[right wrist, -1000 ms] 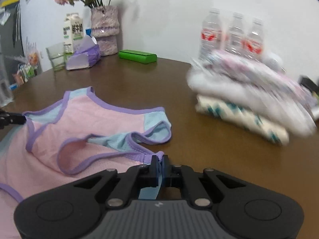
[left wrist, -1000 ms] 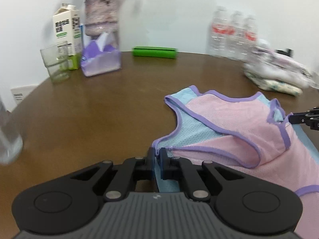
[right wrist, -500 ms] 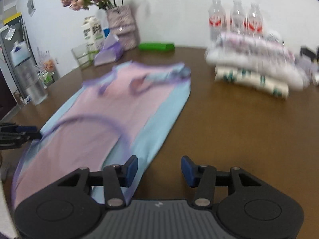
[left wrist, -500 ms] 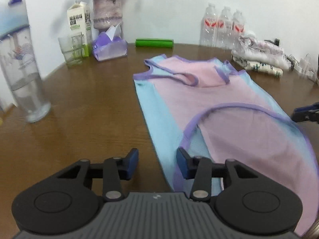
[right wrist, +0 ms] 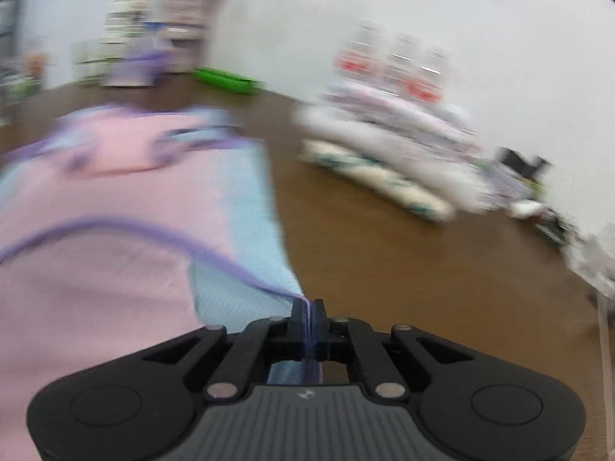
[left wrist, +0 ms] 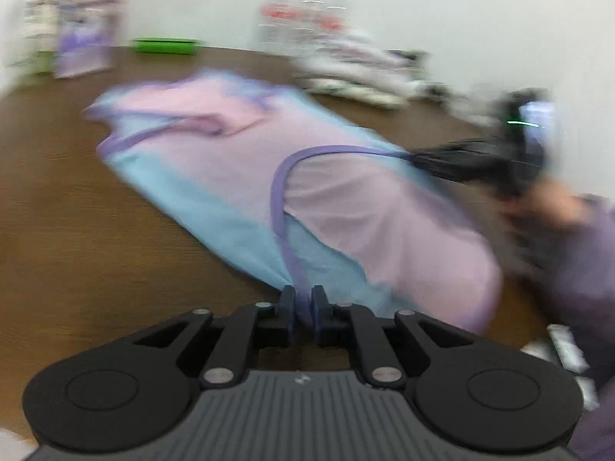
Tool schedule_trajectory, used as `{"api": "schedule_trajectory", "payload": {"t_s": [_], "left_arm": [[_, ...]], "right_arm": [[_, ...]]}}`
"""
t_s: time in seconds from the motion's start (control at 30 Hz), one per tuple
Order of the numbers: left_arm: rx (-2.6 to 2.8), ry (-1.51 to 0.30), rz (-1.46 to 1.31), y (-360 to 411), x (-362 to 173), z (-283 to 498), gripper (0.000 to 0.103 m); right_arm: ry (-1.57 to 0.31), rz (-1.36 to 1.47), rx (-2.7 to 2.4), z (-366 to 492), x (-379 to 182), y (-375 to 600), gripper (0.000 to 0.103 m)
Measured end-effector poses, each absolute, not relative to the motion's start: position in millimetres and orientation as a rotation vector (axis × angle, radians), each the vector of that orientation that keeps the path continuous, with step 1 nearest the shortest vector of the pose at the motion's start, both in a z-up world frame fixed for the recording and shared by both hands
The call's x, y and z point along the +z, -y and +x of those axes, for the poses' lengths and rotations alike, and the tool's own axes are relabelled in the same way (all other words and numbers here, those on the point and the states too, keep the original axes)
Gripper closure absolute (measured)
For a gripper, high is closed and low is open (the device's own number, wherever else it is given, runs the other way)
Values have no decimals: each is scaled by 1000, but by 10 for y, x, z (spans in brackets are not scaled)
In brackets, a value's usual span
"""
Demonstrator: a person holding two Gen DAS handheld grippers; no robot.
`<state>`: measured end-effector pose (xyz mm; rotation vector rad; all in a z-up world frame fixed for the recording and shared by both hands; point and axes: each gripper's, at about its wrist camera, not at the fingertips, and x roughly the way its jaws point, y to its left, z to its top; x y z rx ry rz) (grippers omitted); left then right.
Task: Fold clothes
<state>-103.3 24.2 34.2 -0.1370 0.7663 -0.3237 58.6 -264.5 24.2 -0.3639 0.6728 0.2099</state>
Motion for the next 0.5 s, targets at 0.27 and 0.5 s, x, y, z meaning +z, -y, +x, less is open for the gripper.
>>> {"api": "schedule_trajectory", "payload": {"t_s": [0.27, 0.5], "left_arm": [[-1, -629, 16, -1193, 546, 444, 56], [7, -765, -47, -1521, 149, 1314, 76]], "right_arm": [[-625, -234, 223, -127, 497, 3082, 66], [-673, -36, 64, -746, 332, 3412, 65]]}}
